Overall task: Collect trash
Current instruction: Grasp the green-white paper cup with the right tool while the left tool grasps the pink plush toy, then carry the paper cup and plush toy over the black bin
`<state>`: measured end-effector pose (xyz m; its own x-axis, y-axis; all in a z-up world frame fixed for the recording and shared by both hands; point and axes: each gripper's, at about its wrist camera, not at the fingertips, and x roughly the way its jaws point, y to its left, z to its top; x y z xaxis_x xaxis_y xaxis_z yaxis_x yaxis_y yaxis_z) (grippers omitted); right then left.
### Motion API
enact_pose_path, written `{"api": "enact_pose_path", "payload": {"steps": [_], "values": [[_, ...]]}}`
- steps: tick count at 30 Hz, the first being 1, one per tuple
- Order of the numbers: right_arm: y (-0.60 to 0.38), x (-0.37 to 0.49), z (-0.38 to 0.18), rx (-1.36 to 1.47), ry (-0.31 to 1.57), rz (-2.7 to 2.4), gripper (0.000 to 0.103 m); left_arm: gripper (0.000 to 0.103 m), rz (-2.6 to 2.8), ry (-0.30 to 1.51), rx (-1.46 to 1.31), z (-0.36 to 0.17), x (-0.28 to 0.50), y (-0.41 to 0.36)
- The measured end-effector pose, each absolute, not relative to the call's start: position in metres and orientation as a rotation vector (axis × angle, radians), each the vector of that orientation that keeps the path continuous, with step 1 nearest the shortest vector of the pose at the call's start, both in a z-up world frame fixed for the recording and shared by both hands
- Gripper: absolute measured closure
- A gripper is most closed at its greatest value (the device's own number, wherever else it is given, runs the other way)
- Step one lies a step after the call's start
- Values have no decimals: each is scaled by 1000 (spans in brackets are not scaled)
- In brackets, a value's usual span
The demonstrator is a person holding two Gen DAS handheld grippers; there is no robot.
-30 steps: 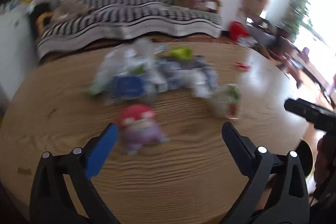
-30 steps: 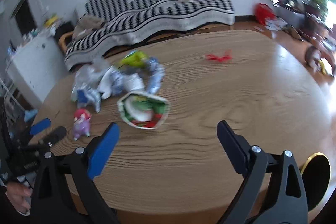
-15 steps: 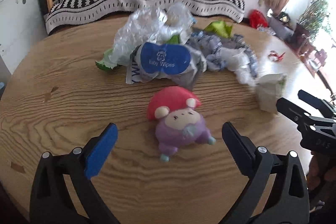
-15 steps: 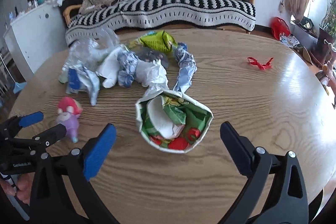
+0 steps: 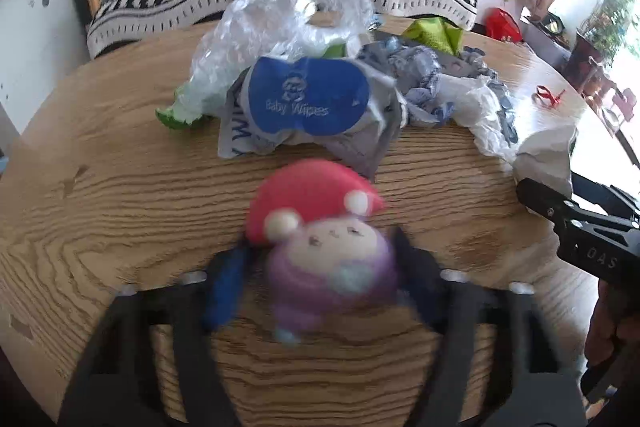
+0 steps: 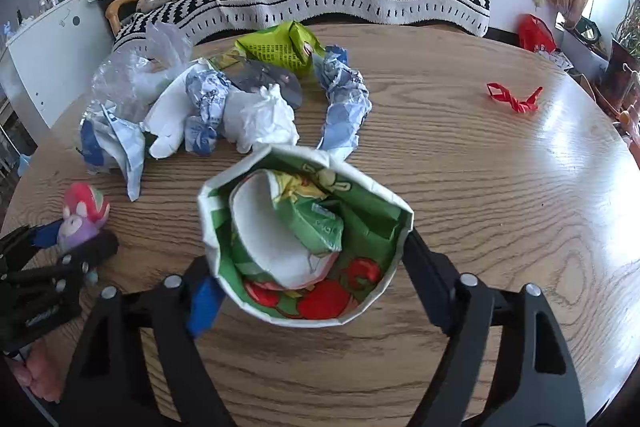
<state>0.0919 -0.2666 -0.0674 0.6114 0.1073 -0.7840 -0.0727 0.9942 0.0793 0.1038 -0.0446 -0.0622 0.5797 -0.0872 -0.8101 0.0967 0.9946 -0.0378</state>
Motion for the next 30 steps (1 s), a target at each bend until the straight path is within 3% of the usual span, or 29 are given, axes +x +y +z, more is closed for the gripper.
{"api": "enact_pose_path", "payload": {"steps": [2, 17, 26, 30], "values": [[-266, 90, -65, 32, 900, 110, 27, 51, -109, 950, -7, -61, 102, -44], [-291, 58, -39, 49, 852, 76, 28, 53, -77, 889, -33, -41, 89, -52], [-416, -22, 6, 88, 777, -96, 27, 53, -249, 798, 8, -13, 61, -140], [-492, -71, 19, 157, 748, -222, 27, 53, -394, 764, 63, -5, 37, -215]]}}
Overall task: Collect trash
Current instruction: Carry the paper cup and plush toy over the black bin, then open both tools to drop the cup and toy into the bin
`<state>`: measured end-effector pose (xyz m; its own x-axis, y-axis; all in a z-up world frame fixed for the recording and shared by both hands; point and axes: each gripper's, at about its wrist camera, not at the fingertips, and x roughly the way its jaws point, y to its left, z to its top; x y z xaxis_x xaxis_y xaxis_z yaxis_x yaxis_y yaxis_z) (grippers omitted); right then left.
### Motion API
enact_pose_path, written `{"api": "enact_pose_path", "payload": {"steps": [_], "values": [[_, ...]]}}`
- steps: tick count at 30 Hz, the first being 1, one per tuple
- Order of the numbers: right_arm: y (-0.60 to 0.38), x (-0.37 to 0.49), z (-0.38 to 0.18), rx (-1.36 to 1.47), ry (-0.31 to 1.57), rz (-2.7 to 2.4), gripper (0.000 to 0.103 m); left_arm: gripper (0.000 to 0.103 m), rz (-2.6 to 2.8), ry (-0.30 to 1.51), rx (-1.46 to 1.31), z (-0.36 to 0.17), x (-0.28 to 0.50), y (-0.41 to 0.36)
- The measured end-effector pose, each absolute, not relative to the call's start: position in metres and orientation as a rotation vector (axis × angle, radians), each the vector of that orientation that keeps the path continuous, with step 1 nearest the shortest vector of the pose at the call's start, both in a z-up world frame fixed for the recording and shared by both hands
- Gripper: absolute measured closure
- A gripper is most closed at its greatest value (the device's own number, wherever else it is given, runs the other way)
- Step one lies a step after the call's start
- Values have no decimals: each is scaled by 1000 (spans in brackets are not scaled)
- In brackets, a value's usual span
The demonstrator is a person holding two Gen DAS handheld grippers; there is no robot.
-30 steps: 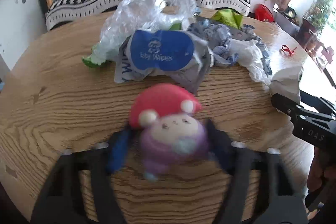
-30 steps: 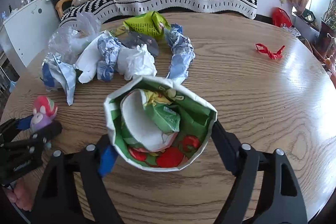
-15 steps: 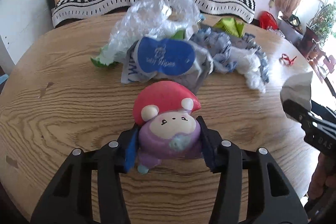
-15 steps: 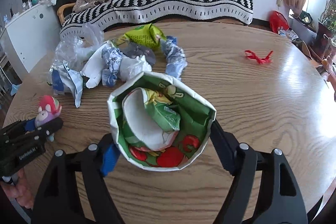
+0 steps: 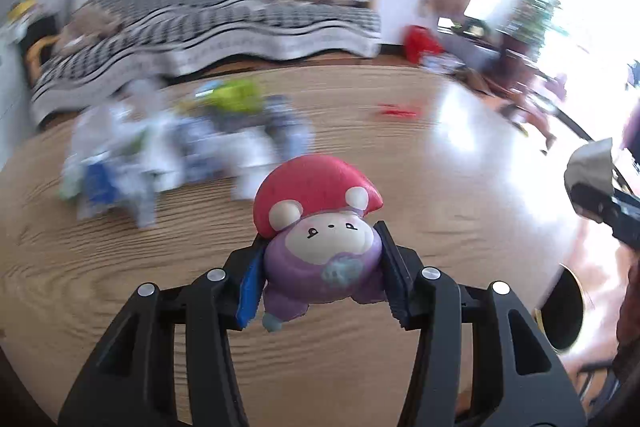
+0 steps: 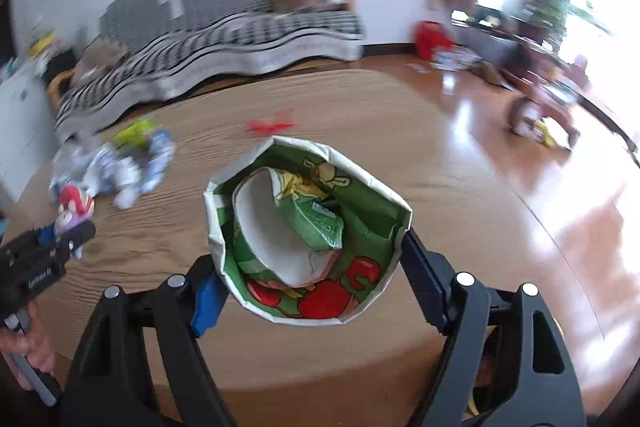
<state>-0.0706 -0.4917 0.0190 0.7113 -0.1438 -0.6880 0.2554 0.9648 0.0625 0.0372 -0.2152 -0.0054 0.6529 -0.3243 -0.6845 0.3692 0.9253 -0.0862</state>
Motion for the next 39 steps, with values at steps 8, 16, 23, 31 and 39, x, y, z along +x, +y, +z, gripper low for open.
{"api": "enact_pose_path", "payload": {"steps": [8, 16, 23, 31, 39], "values": [[-632, -183, 21, 297, 716, -465, 27, 53, -736, 748, 142, -14, -38, -397], [-724, -249, -12, 441, 778, -630, 27, 53, -948, 855, 185, -63, -99, -540], [-773, -278, -63, 569, 938, -699, 27, 53, -1018, 954, 217, -106, -124, -603], [-785, -285, -75, 645, 962, -708, 27, 53, -1029, 995, 243, -127, -129, -627], [-783, -287, -74, 642, 958, -702, 22, 41, -1036, 1015, 221, -127, -123, -627]]}}
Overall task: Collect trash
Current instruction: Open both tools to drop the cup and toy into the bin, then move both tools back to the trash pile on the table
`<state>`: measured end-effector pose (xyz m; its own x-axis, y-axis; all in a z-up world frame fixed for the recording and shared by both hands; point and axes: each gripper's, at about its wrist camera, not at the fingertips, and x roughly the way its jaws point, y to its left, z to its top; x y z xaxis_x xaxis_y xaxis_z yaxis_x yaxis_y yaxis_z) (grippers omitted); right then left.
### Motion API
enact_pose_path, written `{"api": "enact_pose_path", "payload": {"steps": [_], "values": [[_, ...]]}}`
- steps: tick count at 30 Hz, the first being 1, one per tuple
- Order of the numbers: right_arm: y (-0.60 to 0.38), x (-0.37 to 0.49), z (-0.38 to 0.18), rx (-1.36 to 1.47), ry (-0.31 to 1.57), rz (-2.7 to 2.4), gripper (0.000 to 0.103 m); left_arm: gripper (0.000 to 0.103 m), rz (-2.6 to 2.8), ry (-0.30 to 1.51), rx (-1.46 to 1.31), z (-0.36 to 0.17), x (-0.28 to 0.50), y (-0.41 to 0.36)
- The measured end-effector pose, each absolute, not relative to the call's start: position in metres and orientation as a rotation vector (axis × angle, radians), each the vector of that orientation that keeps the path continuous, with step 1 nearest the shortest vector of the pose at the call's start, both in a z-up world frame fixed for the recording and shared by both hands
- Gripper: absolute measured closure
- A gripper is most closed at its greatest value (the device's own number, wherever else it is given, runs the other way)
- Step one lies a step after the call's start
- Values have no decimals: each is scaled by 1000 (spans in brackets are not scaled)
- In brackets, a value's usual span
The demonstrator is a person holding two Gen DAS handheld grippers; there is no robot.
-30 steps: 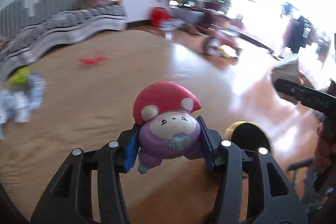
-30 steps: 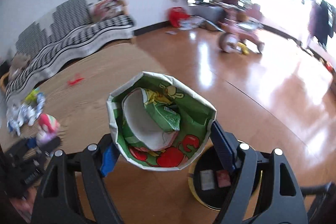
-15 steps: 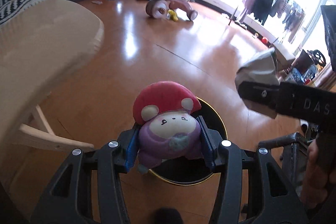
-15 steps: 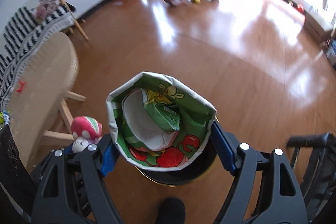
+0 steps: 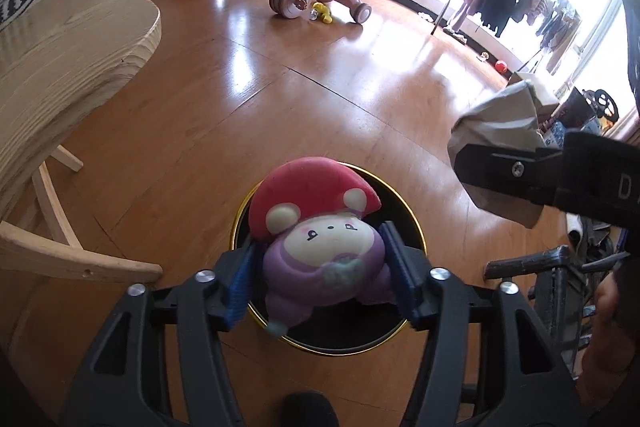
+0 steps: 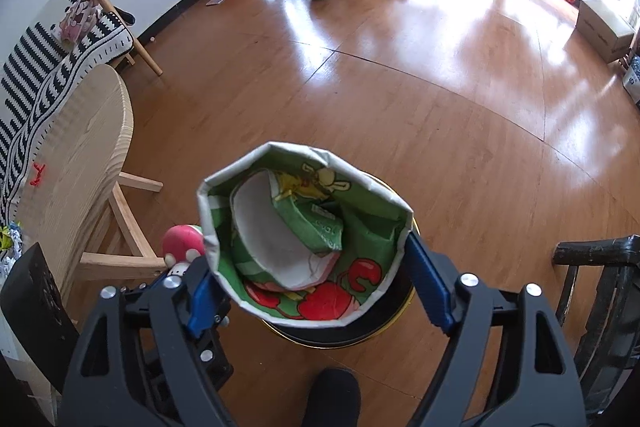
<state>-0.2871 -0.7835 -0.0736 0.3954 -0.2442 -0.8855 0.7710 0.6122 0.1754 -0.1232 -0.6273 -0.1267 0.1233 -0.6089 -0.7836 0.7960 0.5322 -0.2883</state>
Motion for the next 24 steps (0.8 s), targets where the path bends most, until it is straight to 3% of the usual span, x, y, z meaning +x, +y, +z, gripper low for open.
{"api": "enact_pose_path", "payload": {"steps": [5, 14, 20, 24], "values": [[-787, -286, -74, 664, 949, -713, 17, 26, -1031, 1029, 181, -123, -114, -624], [-771, -266, -62, 630, 927, -712, 15, 16, -983, 1013, 168, -104, -95, -591], [-707, -213, -32, 504, 883, -615, 10, 9, -892, 906, 237, -63, -67, -506], [-638, -164, -5, 400, 832, -473, 10, 7, -741, 831, 284, -36, -35, -410]]}}
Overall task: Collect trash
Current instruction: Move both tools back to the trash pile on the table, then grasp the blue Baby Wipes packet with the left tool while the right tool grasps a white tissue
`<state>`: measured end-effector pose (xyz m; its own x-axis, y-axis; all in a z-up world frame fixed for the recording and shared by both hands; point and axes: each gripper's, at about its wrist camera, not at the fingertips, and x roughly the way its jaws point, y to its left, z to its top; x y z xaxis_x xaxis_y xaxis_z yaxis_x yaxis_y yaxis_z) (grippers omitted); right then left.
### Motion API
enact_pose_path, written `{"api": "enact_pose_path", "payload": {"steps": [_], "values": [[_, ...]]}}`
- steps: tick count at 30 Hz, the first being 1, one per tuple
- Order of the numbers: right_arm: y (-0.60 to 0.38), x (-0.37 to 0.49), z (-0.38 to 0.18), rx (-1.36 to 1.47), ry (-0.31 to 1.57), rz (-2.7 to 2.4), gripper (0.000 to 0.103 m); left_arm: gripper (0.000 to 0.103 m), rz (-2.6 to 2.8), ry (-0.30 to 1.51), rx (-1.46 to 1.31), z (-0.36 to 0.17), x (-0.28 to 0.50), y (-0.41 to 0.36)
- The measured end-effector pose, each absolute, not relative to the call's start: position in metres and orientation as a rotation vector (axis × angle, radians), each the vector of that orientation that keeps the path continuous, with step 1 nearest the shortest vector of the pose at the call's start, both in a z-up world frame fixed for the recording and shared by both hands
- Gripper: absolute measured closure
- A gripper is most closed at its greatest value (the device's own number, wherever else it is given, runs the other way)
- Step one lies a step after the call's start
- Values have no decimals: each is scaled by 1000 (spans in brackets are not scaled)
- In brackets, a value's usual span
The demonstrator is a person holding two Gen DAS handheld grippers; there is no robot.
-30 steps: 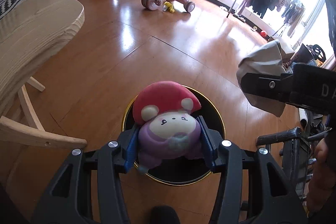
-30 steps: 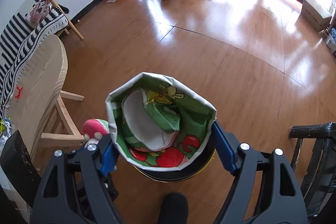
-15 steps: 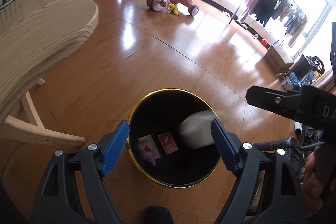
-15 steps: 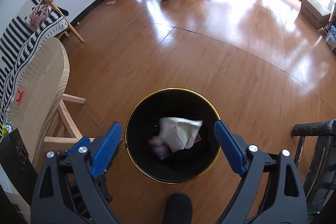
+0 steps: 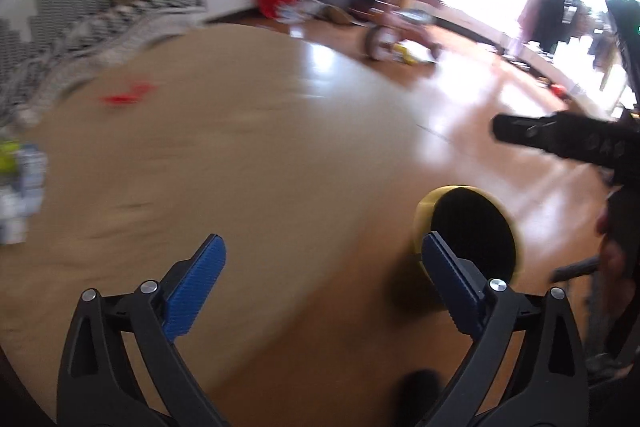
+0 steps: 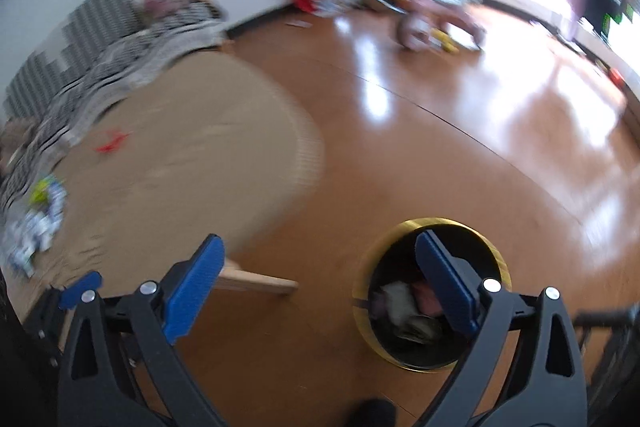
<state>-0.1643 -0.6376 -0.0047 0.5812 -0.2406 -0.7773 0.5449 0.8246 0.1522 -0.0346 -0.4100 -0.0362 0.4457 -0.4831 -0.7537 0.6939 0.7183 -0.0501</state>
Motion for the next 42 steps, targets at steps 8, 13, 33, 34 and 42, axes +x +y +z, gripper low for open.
{"api": "enact_pose_path", "payload": {"steps": [8, 13, 33, 34, 42], "values": [[-481, -69, 22, 299, 786, -116, 10, 7, -386, 825, 138, -16, 23, -191], [-391, -21, 17, 246, 791, 33, 10, 7, -221, 850, 3, -12, 52, -93], [-282, 82, -33, 235, 891, 122, 10, 7, -51, 844, -57, -47, 170, -52], [-279, 86, -36, 225, 894, 117, 10, 7, -49, 838, -51, -48, 172, -52], [-256, 127, -67, 136, 912, 90, 15, 32, -99, 857, -82, -51, 168, -41]]}}
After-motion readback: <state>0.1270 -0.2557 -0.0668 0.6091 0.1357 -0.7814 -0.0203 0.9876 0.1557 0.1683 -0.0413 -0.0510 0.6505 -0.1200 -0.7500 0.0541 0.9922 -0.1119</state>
